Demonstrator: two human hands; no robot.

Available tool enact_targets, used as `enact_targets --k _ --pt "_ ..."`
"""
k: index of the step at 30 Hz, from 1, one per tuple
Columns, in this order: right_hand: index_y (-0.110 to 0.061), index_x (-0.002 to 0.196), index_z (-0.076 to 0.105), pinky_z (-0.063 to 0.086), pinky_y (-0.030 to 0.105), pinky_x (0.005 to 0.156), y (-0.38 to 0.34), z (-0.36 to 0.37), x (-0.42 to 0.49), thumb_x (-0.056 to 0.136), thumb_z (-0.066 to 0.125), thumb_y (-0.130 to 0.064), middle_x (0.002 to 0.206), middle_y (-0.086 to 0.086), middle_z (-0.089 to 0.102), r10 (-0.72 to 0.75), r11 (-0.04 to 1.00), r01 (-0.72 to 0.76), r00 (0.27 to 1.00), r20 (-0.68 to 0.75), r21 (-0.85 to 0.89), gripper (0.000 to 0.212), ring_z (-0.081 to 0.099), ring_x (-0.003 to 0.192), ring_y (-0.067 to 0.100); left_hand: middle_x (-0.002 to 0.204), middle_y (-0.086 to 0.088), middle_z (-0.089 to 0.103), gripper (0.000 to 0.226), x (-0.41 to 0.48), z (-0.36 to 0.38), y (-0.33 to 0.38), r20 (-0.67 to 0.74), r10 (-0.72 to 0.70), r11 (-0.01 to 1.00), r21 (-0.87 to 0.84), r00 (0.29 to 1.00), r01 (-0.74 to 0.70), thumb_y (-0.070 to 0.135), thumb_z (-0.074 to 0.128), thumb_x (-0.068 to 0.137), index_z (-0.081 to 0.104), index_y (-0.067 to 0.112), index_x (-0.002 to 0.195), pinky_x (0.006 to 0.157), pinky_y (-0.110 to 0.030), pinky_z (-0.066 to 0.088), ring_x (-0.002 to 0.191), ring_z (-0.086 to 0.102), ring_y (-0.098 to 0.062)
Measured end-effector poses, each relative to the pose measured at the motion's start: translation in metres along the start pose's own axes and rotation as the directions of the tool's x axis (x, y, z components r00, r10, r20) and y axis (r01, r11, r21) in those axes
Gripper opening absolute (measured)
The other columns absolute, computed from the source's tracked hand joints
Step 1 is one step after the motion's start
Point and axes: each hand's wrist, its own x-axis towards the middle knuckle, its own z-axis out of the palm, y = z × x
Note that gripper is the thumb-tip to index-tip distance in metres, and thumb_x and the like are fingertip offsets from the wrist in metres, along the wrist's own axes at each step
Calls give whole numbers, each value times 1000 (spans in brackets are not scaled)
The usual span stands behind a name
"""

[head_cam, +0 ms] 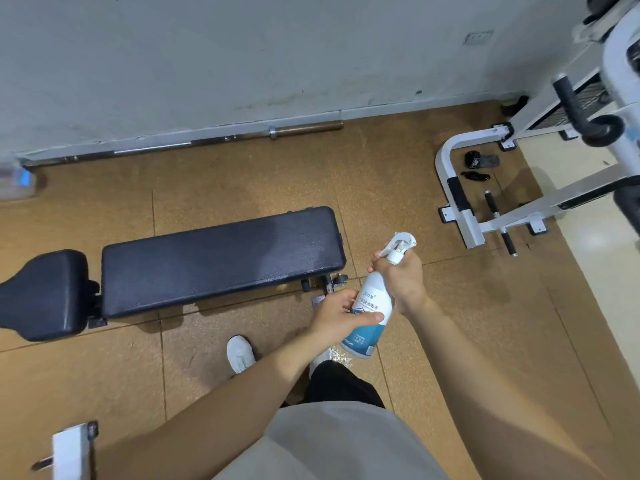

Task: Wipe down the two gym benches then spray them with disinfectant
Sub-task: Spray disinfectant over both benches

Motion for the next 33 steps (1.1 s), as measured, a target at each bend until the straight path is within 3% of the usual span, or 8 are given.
enact_targets --k 6,9,12,15,20,24,29,33 --pt "1 103 57 55 34 55 10 -9 2 84 64 8 81 22 65 72 997 -74 996 -58 -34 22 65 64 28 101 3 78 59 3 4 -4 72 -46 998 56 996 42 55 90 59 73 23 106 88 -44 62 91 76 -15" --pt "-3 102 58 53 31 53 9 7 -4 86 63 10 77 16 64 69 996 -72 996 -54 -52 21 63 62 25 99 2 79 36 -5 -4 -12 59 -65 998 -6 996 65 41 91 69 72 29 97 92 -47 61 90 77 -15" --pt "-9 89 56 52 29 53 9 36 -11 89 61 11 70 11 63 89 995 -91 995 -48 -41 20 62 57 23 99 2 80 45 -16 -27 -22 35 -62 997 -54 997 64 44 91 63 73 27 100 94 -51 59 93 77 -17" --pt "-5 96 59 54 30 52 13 75 -19 90 63 8 72 11 65 72 997 -71 997 39 -42 14 64 54 19 102 -2 79 47 -31 -59 -35 15 -67 993 -92 998 68 43 91 66 71 22 101 94 -51 59 96 76 -20" --pt "-8 95 60 57 32 56 8 155 -38 87 68 7 71 3 68 47 992 -28 987 152 -126 19 65 52 14 108 5 75 28 -61 -109 -57 -105 -108 976 -199 989 85 33 86 81 65 30 99 86 -32 61 97 73 -9" --pt "-8 105 56 53 24 52 4 214 -57 90 66 4 79 4 65 27 980 26 966 257 -199 22 64 51 11 111 6 75 39 -80 -152 -79 -202 -144 960 -266 969 88 39 89 75 67 28 105 94 -39 60 101 73 -10" --pt "-4 107 59 56 32 60 -1 284 -80 89 67 2 93 6 67 25 951 119 888 458 -284 20 67 60 20 113 3 74 41 -105 -200 -98 -294 -206 933 -346 933 97 38 89 76 63 27 106 93 -40 60 102 71 -12" --pt "-11 98 54 54 29 56 -1 334 -101 91 63 4 83 10 61 33 935 157 855 518 -318 19 61 52 17 109 3 74 46 -123 -231 -119 -365 -228 901 -431 903 54 34 91 74 63 19 108 84 -33 60 99 71 -11"
